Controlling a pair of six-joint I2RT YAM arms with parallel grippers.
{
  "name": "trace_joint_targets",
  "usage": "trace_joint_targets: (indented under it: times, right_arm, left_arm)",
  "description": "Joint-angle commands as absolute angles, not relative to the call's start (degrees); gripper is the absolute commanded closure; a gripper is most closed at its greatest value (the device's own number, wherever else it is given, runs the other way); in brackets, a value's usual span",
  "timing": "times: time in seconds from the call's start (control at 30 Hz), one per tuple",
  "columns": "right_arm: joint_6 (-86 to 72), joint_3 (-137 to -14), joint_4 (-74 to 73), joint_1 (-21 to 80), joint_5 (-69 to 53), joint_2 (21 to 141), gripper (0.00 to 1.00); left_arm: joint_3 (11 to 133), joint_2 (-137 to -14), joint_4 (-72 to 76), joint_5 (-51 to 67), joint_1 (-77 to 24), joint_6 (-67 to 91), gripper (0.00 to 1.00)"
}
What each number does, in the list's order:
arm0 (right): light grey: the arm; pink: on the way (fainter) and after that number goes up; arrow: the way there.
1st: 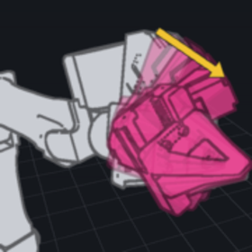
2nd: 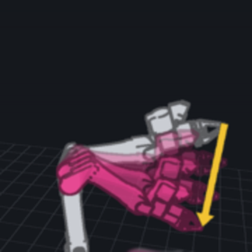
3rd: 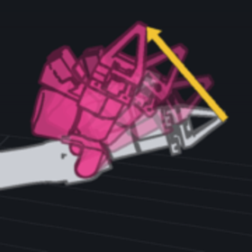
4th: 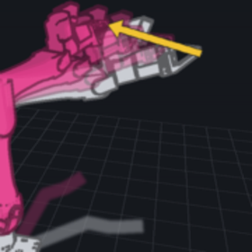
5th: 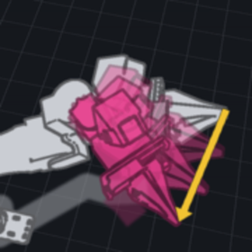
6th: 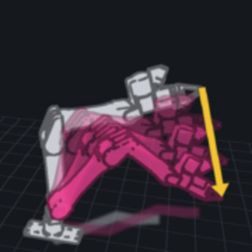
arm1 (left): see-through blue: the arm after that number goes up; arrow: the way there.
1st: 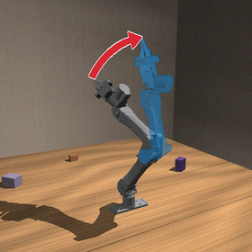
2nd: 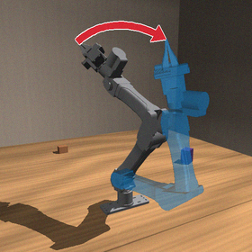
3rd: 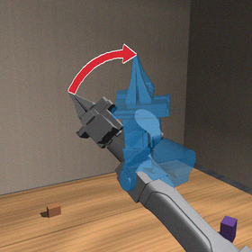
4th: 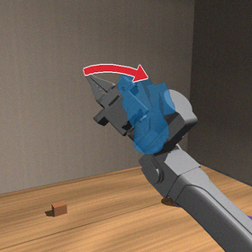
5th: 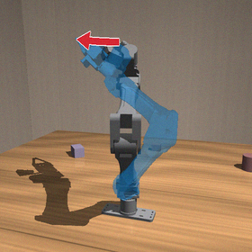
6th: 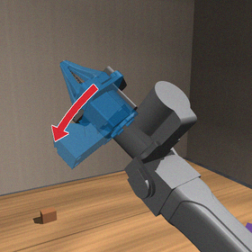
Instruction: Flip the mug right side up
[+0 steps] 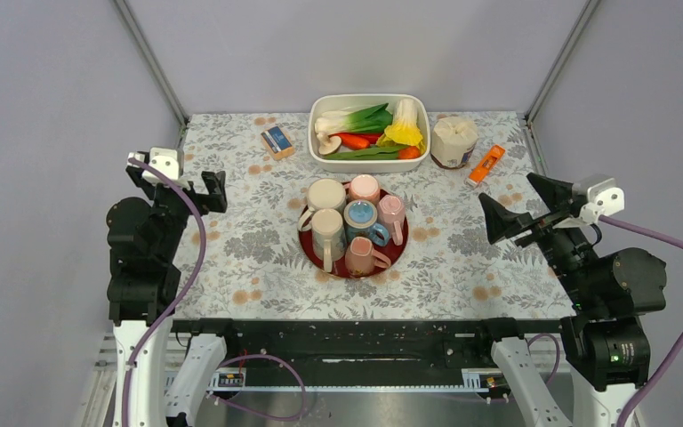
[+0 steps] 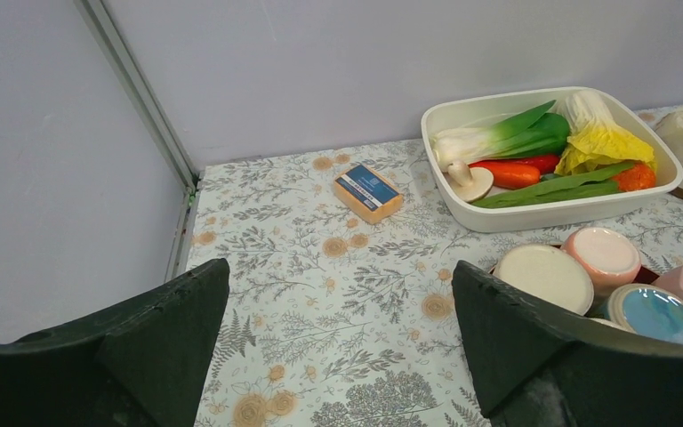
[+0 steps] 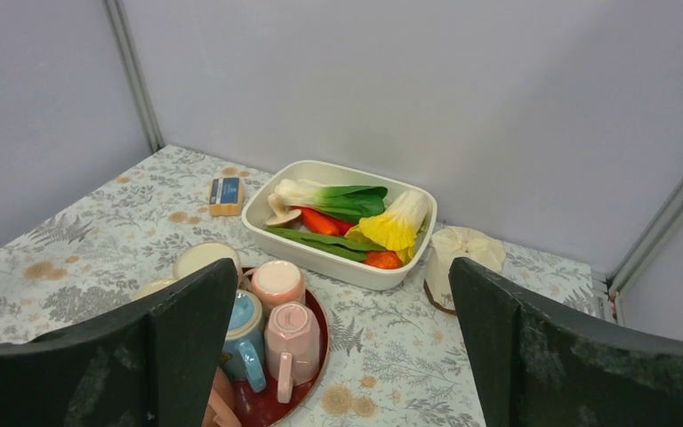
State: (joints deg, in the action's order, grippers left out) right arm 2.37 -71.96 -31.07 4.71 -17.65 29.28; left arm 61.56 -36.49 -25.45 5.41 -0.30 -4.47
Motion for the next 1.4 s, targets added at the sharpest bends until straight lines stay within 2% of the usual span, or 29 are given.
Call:
trace_joint_targets:
  times: [0.0,0.13,0.27,0.47,0.6,0.8,0.9,0.97,1.37]
  right_arm:
    - [4.4,-70.9,-27.0,4.5,-23.6,30.9,0.02]
    - [3.7,-65.4,-23.8,4.5,-27.6,31.8,0.01]
    - [4.8,-58.8,-21.2,4.5,-30.1,33.9,0.01]
    - [7.8,-55.1,-22.3,4.8,-30.1,43.5,0.01]
    - [10.3,-54.0,-24.5,8.9,-25.8,48.9,0.01]
    - [16.6,-48.9,-23.8,22.0,-10.4,55.2,0.01]
    - [15.1,-47.9,-22.0,23.9,-7.7,59.2,0.01]
    - [14.5,-48.0,-21.6,24.8,-6.9,61.8,0.05]
    - [8.8,-51.1,-19.6,28.5,-2.2,70.8,0.13]
  left_arm:
    - [61.6,-36.8,-22.9,7.7,0.0,-5.4,0.01]
    - [61.5,-37.4,-26.1,15.1,0.0,-10.4,0.01]
    - [58.7,-37.6,-27.5,17.2,0.0,-13.6,0.01]
    - [49.8,-38.2,-26.1,22.0,0.0,-16.1,0.01]
    - [46.7,-39.2,-25.5,23.5,0.0,-17.0,0.01]
    - [44.7,-38.8,-25.0,25.6,0.0,-16.6,0.01]
    - [44.2,-38.6,-25.1,25.9,0.0,-16.6,0.01]
    - [43.8,-38.4,-25.0,26.2,0.0,-16.6,0.01]
    - [42.8,-38.3,-24.5,27.1,0.0,-16.8,0.01]
